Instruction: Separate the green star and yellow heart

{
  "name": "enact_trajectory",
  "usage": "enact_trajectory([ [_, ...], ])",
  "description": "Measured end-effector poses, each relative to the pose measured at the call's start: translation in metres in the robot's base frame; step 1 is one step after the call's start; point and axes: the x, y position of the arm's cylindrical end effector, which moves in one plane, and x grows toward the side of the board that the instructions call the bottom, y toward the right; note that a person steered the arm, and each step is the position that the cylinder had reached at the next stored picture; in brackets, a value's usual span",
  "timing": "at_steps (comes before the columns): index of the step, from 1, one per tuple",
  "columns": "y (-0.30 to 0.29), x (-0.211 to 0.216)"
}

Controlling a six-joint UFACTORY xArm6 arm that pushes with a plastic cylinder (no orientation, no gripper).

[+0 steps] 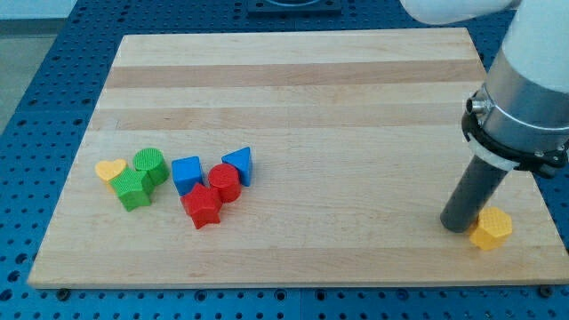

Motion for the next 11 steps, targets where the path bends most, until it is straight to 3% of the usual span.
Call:
enact_trajectory([
  [3,0.009,0.000],
  [4,-0.022,0.001],
  [6,-0.189,0.031],
  [8,-0.335,0.034],
  [9,-0.397,0.028],
  [11,-0.486,-0.026],
])
